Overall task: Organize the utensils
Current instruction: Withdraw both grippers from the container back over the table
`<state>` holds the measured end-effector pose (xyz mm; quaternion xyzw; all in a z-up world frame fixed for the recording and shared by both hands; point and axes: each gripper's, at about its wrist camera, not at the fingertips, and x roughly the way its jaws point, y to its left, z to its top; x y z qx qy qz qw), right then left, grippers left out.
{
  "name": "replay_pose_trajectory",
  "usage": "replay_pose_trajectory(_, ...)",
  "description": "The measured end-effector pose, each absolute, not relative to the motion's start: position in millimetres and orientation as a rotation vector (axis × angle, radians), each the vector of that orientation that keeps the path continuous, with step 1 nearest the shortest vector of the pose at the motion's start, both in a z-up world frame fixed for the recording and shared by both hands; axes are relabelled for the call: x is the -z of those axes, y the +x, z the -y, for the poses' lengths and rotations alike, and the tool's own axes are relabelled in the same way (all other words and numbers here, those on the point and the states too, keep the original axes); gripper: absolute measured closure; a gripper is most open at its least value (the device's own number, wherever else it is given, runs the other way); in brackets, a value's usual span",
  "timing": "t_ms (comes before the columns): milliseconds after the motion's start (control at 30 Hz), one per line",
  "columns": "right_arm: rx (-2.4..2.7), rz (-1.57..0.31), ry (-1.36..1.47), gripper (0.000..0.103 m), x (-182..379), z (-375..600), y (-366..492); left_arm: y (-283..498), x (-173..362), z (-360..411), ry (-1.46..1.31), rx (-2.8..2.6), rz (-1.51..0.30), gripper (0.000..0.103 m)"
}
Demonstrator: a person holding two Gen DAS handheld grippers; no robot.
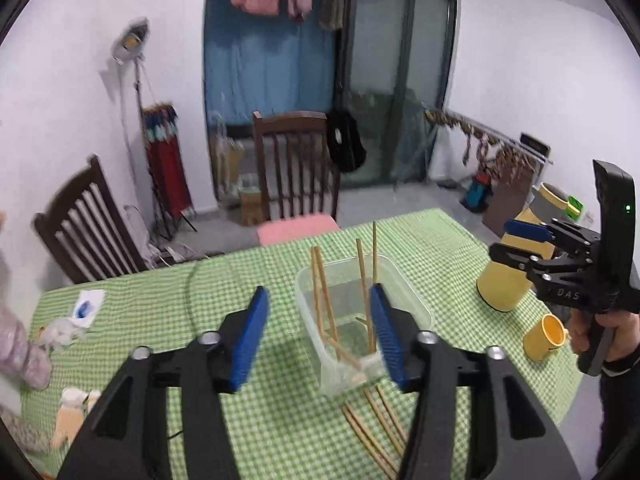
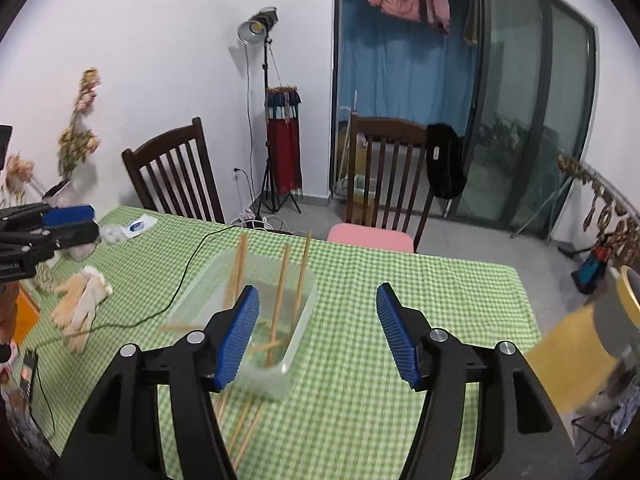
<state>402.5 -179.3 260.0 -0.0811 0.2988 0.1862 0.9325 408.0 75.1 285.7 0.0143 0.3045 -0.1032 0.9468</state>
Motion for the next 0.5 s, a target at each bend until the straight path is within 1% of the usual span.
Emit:
replay_pose_trajectory(33,-0.373,-0.582,-0.181,0.036,-258.0,181.2,386.2,386.0,-280.8,-73.4,0.049,0.181,-0.583,0.039)
replay_pose_trajectory(67,-0.362,-0.55,-0.199,0.033,-254.0,182.5,368.1,369.6,-276.3,-71.8,0.059,0.173,-0.56,0.039)
replay_pose_trajectory(100,-0.357,-0.536,-0.212,0.033,-249.8,182.6,356.4,349.0,-267.9,-69.9,0.067,0.161,-0.536,0.037)
replay_pose_trajectory(233,-0.361,-0.493,-0.231,0.033,-215.8,185.1,299.7,281.3,-229.0,-65.6,0.034,0.115,-0.488,0.019)
replay_pose_trajectory(267,-0.36,-0.485,-0.234,0.033,-202.3,185.1,283.0,262.3,-210.7,-63.0,0.017,0.103,-0.486,0.014)
replay_pose_trajectory(400,-0.341,-0.498,-0.232,0.033,-161.9,183.9,244.2,214.3,-153.5,-51.7,0.031,0.037,-0.508,0.013)
replay_pose_trajectory(500,-0.316,-0.499,-0.205,0.033,-131.8,185.1,211.9,185.4,-121.4,-44.0,0.045,-0.018,-0.505,0.013)
